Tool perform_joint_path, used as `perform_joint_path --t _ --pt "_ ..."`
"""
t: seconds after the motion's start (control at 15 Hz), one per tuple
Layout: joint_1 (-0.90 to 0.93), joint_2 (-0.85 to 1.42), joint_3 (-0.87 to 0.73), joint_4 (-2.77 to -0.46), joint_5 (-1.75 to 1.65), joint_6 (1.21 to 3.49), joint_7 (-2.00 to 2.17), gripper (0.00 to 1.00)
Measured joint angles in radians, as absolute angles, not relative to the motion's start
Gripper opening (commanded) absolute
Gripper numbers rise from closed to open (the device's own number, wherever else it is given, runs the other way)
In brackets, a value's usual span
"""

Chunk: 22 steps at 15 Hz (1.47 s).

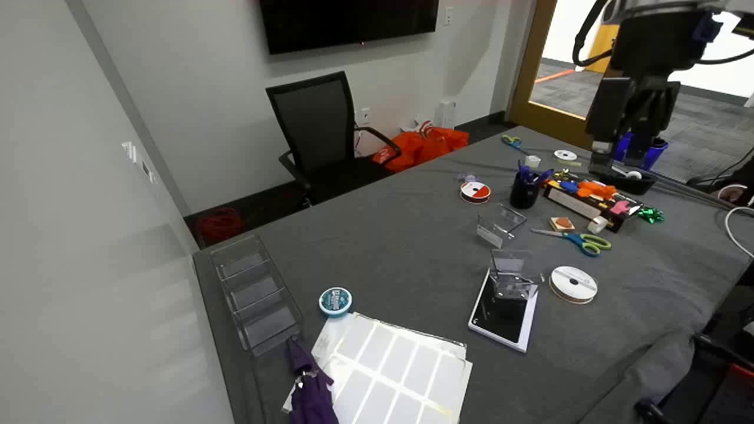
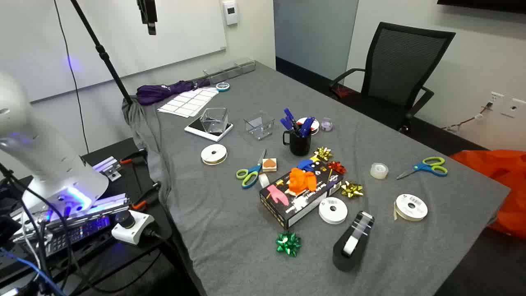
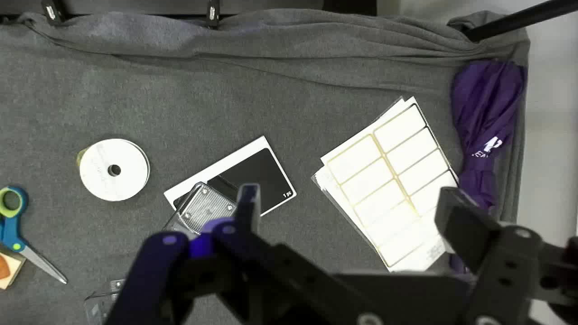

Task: Remove the tray from the black object

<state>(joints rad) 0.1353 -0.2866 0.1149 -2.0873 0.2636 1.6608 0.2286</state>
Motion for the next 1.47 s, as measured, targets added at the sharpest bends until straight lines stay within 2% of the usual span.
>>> perform_joint_path --t 1.13,1.47 --pt "0.135 -0.286 0.115 -2.088 0.264 1.665 0.229 1.00" --pt "0.121 -0.259 0.113 -2.118 0.264 1.847 0.249 1.00"
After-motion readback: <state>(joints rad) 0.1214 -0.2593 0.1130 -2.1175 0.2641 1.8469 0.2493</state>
